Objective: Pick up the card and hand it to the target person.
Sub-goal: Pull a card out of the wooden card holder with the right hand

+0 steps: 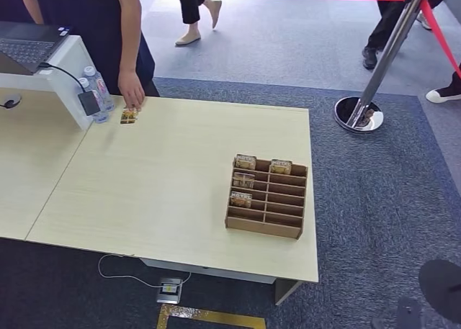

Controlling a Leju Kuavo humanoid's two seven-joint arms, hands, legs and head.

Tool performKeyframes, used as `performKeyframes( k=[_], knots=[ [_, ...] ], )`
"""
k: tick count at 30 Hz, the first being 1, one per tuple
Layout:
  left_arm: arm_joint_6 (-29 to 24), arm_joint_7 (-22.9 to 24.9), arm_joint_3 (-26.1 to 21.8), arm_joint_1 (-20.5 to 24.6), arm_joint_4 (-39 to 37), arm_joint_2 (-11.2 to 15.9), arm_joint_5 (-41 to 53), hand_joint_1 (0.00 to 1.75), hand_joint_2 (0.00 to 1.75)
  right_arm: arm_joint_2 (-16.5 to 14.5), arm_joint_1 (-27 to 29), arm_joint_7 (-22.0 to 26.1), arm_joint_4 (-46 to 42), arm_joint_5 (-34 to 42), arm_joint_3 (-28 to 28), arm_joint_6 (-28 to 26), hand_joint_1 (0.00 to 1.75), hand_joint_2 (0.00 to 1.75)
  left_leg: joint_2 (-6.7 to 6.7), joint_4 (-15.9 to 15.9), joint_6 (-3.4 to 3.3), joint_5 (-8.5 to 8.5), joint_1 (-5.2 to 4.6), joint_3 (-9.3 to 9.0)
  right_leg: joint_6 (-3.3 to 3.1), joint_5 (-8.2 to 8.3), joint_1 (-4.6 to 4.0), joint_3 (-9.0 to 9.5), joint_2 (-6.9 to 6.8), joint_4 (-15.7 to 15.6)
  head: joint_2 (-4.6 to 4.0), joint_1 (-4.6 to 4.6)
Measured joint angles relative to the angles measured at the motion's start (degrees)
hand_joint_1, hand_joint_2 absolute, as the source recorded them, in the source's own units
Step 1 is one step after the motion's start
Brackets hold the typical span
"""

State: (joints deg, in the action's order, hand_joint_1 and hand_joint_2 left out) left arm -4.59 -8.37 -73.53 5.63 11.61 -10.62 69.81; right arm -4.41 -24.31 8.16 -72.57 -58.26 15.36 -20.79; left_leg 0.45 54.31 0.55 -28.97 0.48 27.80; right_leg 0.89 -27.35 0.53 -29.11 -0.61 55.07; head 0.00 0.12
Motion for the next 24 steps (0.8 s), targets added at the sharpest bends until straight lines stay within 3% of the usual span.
performKeyframes(
  k=[24],
  knots=[
    [0.0, 0.0, 0.0, 0.0, 0.0, 0.0, 0.0, 0.0, 1.75, -0.1, -1.6, -0.7, 1.6, -1.1, 1.0, 0.2, 0.0, 1.75, 0.0, 0.0, 0.0, 0.0, 0.0, -0.01, 0.0, 0.0, 0.0, -0.01, 0.0, 0.0, 0.0, -0.02]
  ],
)
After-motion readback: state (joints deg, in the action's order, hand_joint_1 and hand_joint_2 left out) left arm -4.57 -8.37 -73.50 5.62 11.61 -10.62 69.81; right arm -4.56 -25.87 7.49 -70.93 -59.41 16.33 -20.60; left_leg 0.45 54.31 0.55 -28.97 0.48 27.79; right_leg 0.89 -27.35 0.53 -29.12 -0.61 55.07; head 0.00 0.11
